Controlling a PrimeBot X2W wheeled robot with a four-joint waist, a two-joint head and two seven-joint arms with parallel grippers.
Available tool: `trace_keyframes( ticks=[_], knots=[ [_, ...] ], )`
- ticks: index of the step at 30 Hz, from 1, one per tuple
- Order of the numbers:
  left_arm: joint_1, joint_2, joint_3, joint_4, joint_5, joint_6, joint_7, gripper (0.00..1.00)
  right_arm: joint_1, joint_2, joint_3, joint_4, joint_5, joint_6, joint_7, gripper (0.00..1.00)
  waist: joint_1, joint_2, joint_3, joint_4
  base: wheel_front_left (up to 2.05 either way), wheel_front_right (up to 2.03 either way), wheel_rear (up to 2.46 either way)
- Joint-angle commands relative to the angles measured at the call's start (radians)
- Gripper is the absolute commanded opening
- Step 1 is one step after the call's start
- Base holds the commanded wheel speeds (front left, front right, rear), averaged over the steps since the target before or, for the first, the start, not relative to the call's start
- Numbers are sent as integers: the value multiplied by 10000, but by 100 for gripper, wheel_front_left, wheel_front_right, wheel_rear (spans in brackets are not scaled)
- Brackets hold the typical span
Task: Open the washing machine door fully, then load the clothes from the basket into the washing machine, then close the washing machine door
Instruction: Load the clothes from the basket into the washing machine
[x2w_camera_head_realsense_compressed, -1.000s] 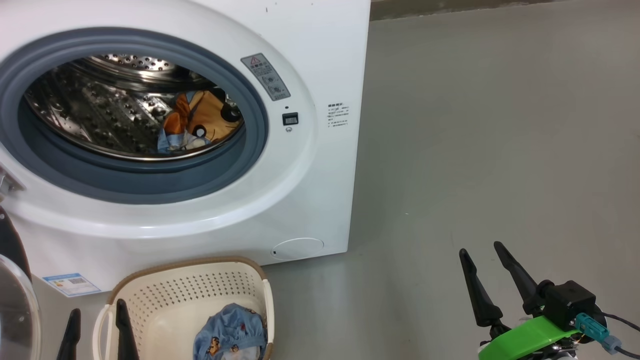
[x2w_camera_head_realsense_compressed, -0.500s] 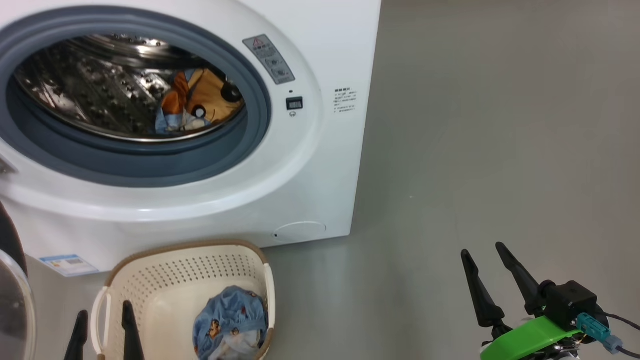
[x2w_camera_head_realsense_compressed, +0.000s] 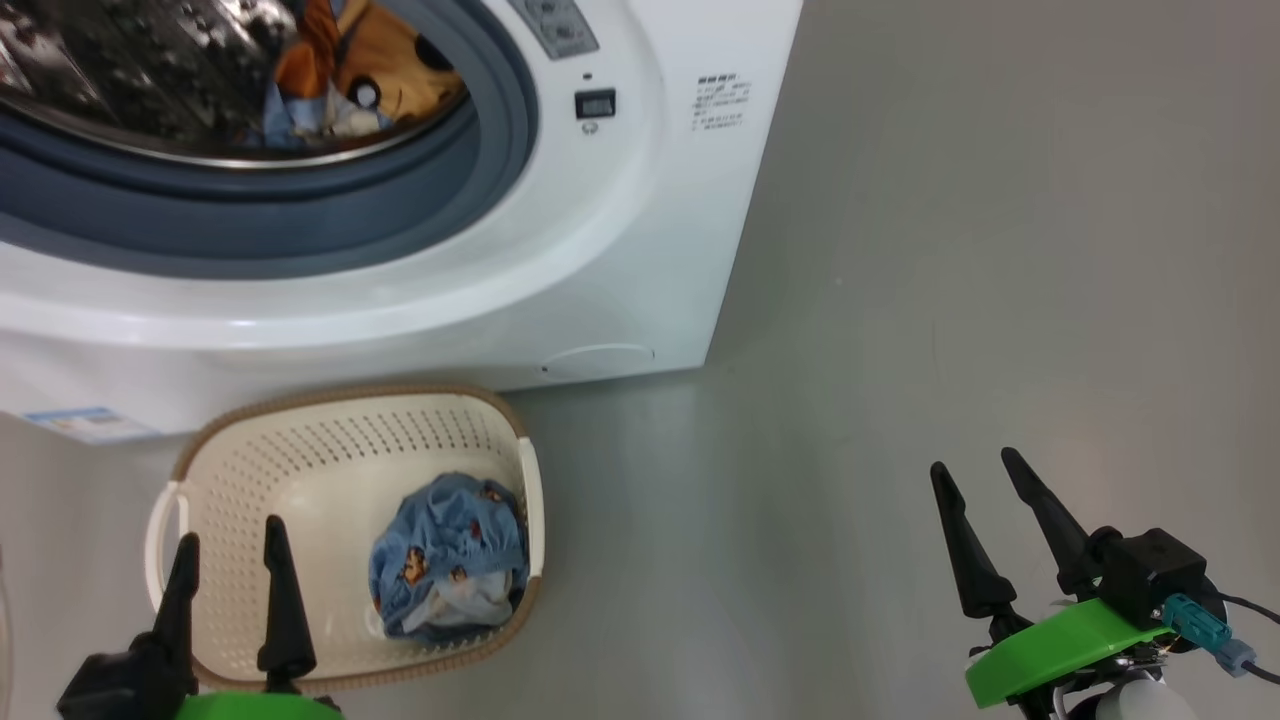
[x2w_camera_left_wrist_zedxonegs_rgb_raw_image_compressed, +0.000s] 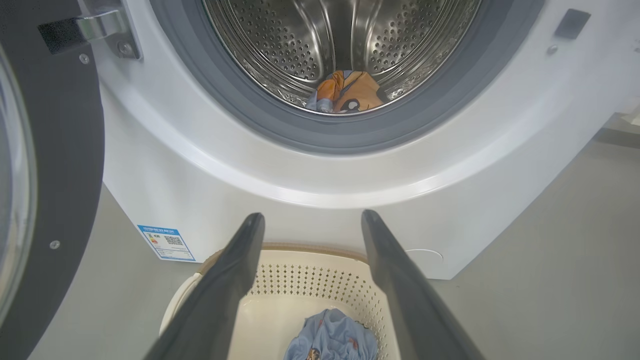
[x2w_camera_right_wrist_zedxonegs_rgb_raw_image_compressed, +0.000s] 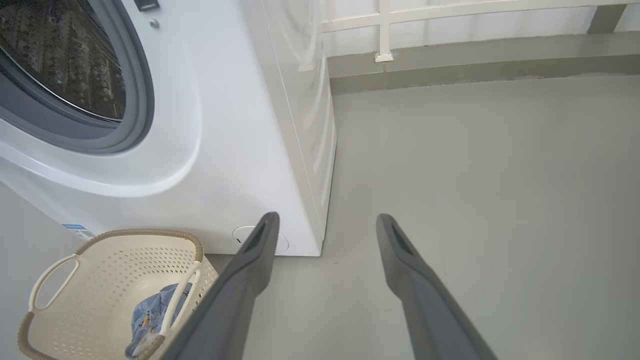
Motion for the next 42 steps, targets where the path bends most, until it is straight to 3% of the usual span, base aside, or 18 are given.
trace_keyframes(
  ticks=[1, 9, 42],
  knots=[
    [-416, 60, 233, 98, -116, -67, -63, 100, -182, -54, 183, -103, -81, 16, -48, 100, 1, 0, 892, 31, 0, 0, 0],
    [-1616, 60, 158, 1428, -190, -457, -63, 100, -649, -34, 141, 131, -107, 16, -48, 100, 1, 0, 2186, 52, 0, 0, 0],
    [-5195, 147, 343, 5445, 324, -1741, -63, 100, -1666, 303, -533, -109, -152, 16, -48, 100, 1, 0, 5638, 8, 0, 0, 0]
  ],
)
